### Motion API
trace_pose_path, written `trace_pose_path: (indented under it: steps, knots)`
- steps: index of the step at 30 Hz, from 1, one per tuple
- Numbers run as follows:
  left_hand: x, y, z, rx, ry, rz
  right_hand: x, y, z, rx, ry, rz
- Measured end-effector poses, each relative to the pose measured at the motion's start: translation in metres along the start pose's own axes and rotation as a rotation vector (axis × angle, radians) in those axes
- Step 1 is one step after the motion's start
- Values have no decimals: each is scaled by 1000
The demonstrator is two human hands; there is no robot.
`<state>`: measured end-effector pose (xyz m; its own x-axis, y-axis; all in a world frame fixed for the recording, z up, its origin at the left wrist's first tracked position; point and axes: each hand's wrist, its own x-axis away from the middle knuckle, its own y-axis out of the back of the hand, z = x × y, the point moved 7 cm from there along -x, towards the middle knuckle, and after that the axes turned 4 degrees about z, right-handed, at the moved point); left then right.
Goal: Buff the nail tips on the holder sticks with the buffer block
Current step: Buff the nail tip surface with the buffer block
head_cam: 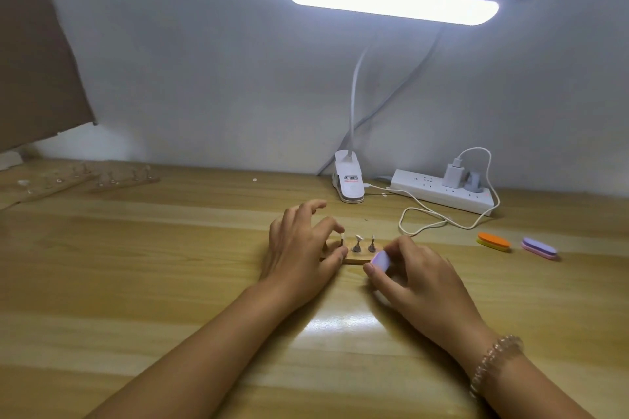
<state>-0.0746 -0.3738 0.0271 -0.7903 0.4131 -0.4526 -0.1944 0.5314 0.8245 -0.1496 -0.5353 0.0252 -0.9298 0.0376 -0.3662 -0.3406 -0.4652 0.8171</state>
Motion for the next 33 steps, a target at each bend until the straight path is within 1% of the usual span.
trace_pose_path:
  steps: [6,10,12,13,16,20,23,26,29,31,33]
  knots:
    - [2,5,-6,-46,-44,-65,1,-3,7,82,34,16]
    - [6,10,-22,-77,-154,-95,1,-3,7,117,17,21]
    - [10,14,-29,-47,-222,-93,0,-3,5,126,-3,14]
    - [13,14,-31,-16,-238,-65,0,-2,4,127,-15,10]
    - [20,6,-25,64,-222,61,-2,-2,2,150,-33,7]
    - [20,0,-19,114,-224,81,-2,-2,0,131,-39,1]
    - [17,-4,-20,206,-234,135,-4,-1,-3,91,-47,1]
    - [14,-7,-16,297,-187,171,-5,-2,-4,112,-38,13]
    - [11,-7,-7,411,-102,160,-3,4,2,92,19,-46]
    - [9,-8,-1,519,-42,157,0,10,11,73,99,-116]
    - [7,-8,2,583,-13,169,5,11,22,75,196,-146]
